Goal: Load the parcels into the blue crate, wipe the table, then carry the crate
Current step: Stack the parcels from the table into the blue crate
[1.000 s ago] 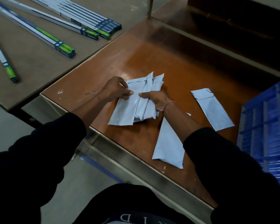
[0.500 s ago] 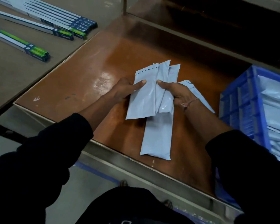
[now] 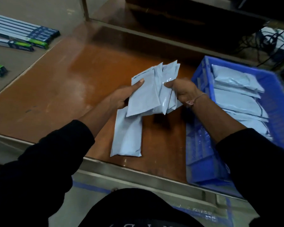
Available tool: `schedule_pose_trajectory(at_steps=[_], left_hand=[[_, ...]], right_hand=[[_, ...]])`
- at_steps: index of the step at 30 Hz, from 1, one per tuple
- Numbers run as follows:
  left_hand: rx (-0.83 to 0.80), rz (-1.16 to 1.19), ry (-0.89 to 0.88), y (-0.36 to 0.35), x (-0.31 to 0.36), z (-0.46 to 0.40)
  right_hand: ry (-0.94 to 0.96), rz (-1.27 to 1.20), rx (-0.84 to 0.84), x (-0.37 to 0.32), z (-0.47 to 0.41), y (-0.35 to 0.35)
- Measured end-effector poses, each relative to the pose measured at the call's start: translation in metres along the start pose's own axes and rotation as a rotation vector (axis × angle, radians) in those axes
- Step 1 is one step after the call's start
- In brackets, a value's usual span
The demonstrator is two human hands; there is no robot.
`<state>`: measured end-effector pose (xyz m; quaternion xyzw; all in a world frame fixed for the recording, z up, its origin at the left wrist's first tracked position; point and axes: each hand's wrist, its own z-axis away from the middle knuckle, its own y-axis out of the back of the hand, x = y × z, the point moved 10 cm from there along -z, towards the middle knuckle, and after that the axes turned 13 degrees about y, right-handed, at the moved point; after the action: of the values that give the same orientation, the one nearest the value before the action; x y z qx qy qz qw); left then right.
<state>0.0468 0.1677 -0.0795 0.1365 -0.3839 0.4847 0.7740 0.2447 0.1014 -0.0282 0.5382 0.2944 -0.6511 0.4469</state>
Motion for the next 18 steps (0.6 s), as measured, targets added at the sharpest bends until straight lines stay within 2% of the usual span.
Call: schedule_pose_trajectory(at_steps=[8,13,18], left_hand=[[-0.179,0.254,-0.063,-0.080,0.018,0.020],[-0.163,0.288,-0.052,-0.099,0.019,0.023],[-0.135,0.332,-0.088,-0.103,0.024,0.025]], right_hand=[[0.297,-0.001,0.097,-0.040,0.015,0.063],[0.327,-0.080,0.139,-0.054,0.019,0.086],[0.459,0.055,0.198,-0.084,0.028,0.116]])
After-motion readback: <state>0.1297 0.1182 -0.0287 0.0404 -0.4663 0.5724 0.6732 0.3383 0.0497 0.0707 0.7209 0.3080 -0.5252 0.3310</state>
